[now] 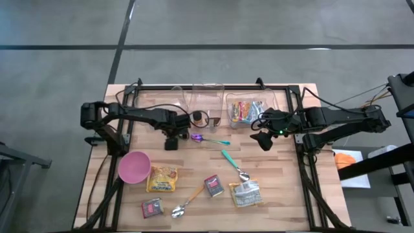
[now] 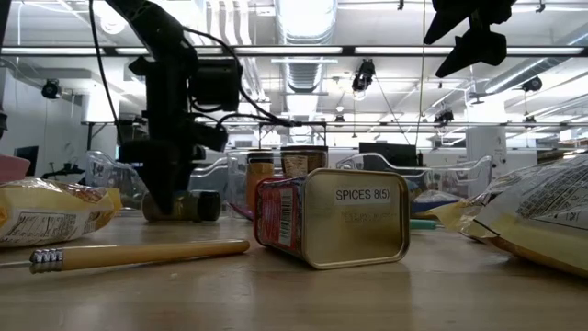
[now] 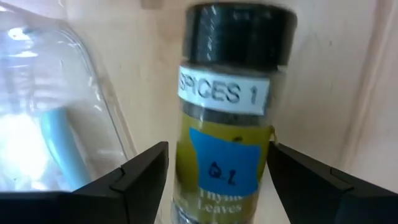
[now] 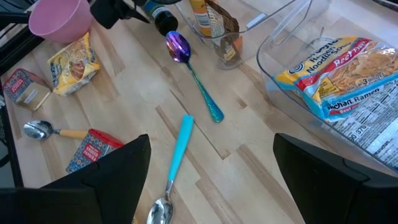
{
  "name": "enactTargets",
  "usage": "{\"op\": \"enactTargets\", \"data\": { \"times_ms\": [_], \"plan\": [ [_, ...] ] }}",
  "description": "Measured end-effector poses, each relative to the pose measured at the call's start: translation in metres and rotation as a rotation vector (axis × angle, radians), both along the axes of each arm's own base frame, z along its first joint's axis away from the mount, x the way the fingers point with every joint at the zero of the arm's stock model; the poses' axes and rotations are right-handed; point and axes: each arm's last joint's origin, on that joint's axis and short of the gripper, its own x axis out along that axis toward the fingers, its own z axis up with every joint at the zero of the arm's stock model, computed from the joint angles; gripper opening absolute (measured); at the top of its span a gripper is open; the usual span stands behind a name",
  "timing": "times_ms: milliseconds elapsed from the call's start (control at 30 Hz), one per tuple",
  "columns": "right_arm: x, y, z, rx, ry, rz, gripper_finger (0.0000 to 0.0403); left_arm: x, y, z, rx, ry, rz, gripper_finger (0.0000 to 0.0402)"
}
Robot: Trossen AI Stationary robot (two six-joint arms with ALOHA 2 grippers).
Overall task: Pick & Place Food Item
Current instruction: Put the black seasoning bottle into the middle transparent bin
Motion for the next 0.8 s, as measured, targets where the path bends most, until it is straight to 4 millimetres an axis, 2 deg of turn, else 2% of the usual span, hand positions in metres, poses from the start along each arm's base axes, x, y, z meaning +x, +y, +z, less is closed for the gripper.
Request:
{"op": "enactTargets", "data": {
  "times_ms": [267, 600, 700, 800],
  "plan": [
    [0.0000, 0.0000, 0.0000, 0.000, 0.000, 0.000, 0.0333, 0.0009, -0.0004, -0.0004, -0.020, -0.012, -0.007, 0.0265],
    [0.0000, 0.0000, 0.0001, 0.000, -0.001, 0.000, 0.0333, 0.0023, -0.0005, 0.0000, -0.043, -0.021, -0.024, 0.0143],
    [0.0000, 0.0000, 0.0001, 0.000, -0.001, 0.000, 0.0333, 0.0033, -0.0002, 0.0012, -0.041, -0.023, -0.024, 0.0139],
    [0.0000, 0.0000, 0.0001, 0.000, -0.001, 0.000, 0.0333, 0.0041, 0.0000, 0.0016, -0.040, -0.023, -0.024, 0.0158]
  ]
}}
